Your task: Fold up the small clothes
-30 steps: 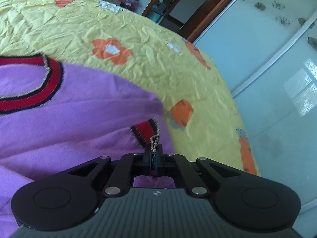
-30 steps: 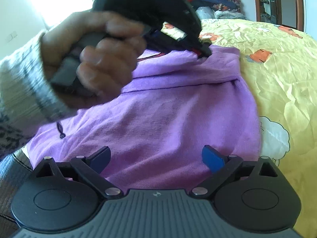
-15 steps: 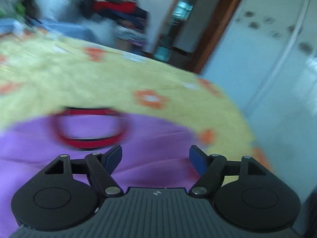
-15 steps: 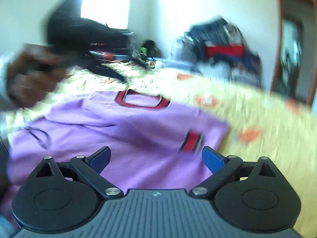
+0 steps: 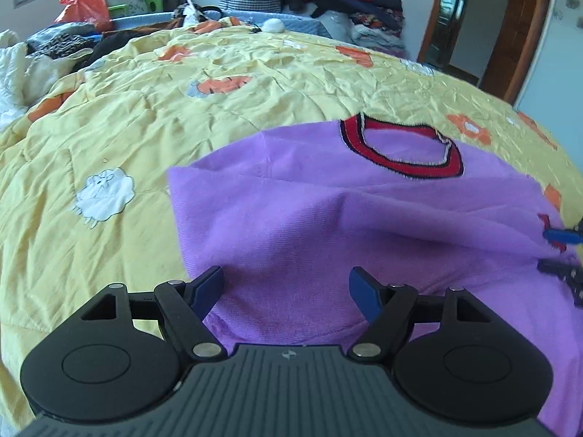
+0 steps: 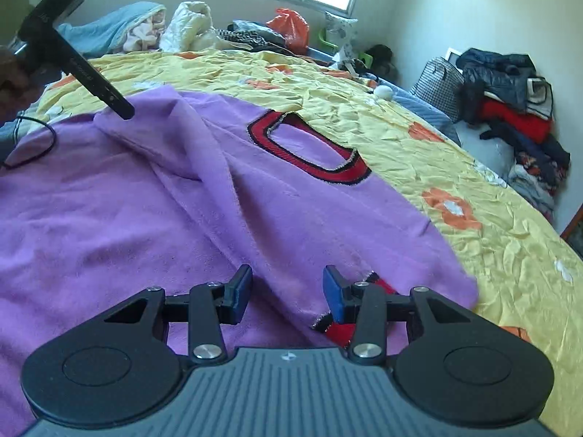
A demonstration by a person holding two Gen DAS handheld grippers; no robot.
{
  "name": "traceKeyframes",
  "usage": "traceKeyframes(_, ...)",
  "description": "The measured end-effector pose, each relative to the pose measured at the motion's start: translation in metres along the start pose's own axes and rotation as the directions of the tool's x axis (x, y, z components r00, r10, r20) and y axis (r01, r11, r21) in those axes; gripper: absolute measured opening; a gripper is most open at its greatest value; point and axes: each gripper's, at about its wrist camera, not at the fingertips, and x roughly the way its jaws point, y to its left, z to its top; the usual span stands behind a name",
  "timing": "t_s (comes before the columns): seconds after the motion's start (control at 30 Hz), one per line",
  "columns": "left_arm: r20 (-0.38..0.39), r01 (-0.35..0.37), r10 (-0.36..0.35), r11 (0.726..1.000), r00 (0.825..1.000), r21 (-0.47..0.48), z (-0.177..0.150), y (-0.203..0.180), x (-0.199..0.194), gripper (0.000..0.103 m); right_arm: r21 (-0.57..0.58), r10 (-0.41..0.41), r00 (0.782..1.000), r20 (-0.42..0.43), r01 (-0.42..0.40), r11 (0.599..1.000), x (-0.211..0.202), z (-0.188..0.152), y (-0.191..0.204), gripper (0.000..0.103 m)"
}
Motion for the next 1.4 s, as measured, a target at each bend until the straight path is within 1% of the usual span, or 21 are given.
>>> traceKeyframes(0.07,-0.013,-0.022,0.022,1.0,1.0,0.021,-0.004,-0.003,0.007,0.075,0.051,0.005,1.0,0.004,-0.005,0.999,0.003,0.001,-0.006,0.006)
traceKeyframes(0.2,-0.01,-0.033,0.034,0.997,0.999,0.073,-0.009,-0.007,0.009,0.075,0.183,0.033,0.999,0.039,-0.04,0.982,-0.01,0.006,-0.022,0.005)
traceKeyframes(0.33,-0.022,-0.006,0.008,0.993,1.0,0.118,-0.009,-0.002,0.01,0.076,0.221,0.092,0.994,0.066,-0.104,0.97,-0.033,0.02,-0.03,0.004)
traceKeyframes(0.4,-0.03,0.002,0.002,0.988,1.0,0.157,-0.009,0.0,0.011,0.077,0.277,0.12,0.988,0.093,-0.142,0.95,-0.041,0.025,-0.041,0.002)
traceKeyframes(0.43,-0.035,0.003,0.003,0.986,0.999,0.166,-0.008,0.002,0.013,0.08,0.279,0.137,0.987,0.08,-0.154,0.948,-0.039,0.028,-0.047,0.002)
traceKeyframes(0.5,-0.051,0.007,0.001,0.988,0.999,0.157,-0.007,0.009,0.017,0.088,0.237,0.081,0.996,0.044,-0.089,0.968,-0.034,0.029,-0.05,0.002)
traceKeyframes(0.53,-0.062,0.021,-0.013,0.991,0.998,0.134,-0.006,0.015,0.02,0.091,0.243,0.086,0.996,0.035,-0.092,0.966,-0.031,0.029,-0.053,0.002)
traceKeyframes(0.63,-0.07,0.046,-0.041,0.996,0.997,0.074,-0.004,0.03,0.021,0.09,0.244,0.095,0.995,0.024,-0.098,0.965,-0.028,0.031,-0.057,0.001)
traceKeyframes(0.7,-0.072,0.043,-0.037,0.995,0.997,0.089,-0.004,0.032,0.021,0.089,0.274,0.141,0.99,0.02,-0.141,0.951,-0.03,0.034,-0.061,0.001)
traceKeyframes(0.8,-0.079,0.049,-0.04,0.992,0.996,0.12,-0.002,0.032,0.02,0.086,0.286,0.206,0.977,0.053,-0.213,0.934,-0.047,0.046,-0.064,0.001)
traceKeyframes(0.97,-0.089,0.061,-0.047,0.987,0.995,0.152,0.001,0.034,0.021,0.087,0.299,0.255,0.962,0.101,-0.273,0.914,-0.075,0.069,-0.073,0.001)
traceKeyframes(1.0,-0.091,0.061,-0.048,0.986,0.995,0.152,0.001,0.035,0.022,0.087,0.302,0.259,0.961,0.096,-0.276,0.912,-0.076,0.071,-0.075,0.001)
traceKeyframes(1.07,-0.098,0.072,-0.058,0.986,0.993,0.147,0.002,0.037,0.024,0.088,0.269,0.228,0.972,0.049,-0.233,0.935,-0.066,0.073,-0.082,0.001)
traceKeyframes(1.1,-0.099,0.073,-0.059,0.986,0.993,0.151,0.003,0.038,0.025,0.089,0.277,0.212,0.977,0.012,-0.207,0.938,-0.054,0.071,-0.09,0.001)
traceKeyframes(1.17,-0.106,0.076,-0.061,0.985,0.993,0.152,0.005,0.039,0.027,0.091,0.299,0.202,0.976,-0.079,-0.17,0.939,-0.018,0.06,-0.113,0.001)
traceKeyframes(1.23,-0.111,0.072,-0.056,0.986,0.992,0.153,0.008,0.04,0.03,0.092,0.325,0.145,0.97,-0.195,-0.076,0.943,0.026,0.048,-0.137,0.002)
traceKeyframes(1.27,-0.11,0.068,-0.052,0.986,0.993,0.151,0.01,0.04,0.03,0.092,0.318,0.102,0.964,-0.247,-0.018,0.948,0.042,0.041,-0.146,0.006)
traceKeyframes(1.3,-0.103,0.049,-0.034,0.988,0.994,0.146,0.013,0.041,0.028,0.091,0.305,0.035,0.964,-0.264,0.049,0.951,0.048,0.037,-0.151,0.018)
traceKeyframes(1.33,-0.087,0.014,-0.002,0.991,0.996,0.135,0.016,0.043,0.024,0.088,0.325,-0.004,0.968,-0.251,0.088,0.942,0.045,0.033,-0.155,0.027)
traceKeyframes(1.37,-0.061,-0.016,0.024,0.993,0.998,0.12,0.018,0.045,0.015,0.085,0.392,0.026,0.978,-0.205,0.058,0.918,0.035,0.027,-0.161,0.042)
traceKeyframes(1.4,-0.031,-0.024,0.027,0.995,0.999,0.098,0.021,0.047,0.004,0.082,0.465,0.072,0.988,-0.14,0.001,0.885,0.022,0.021,-0.163,0.044)
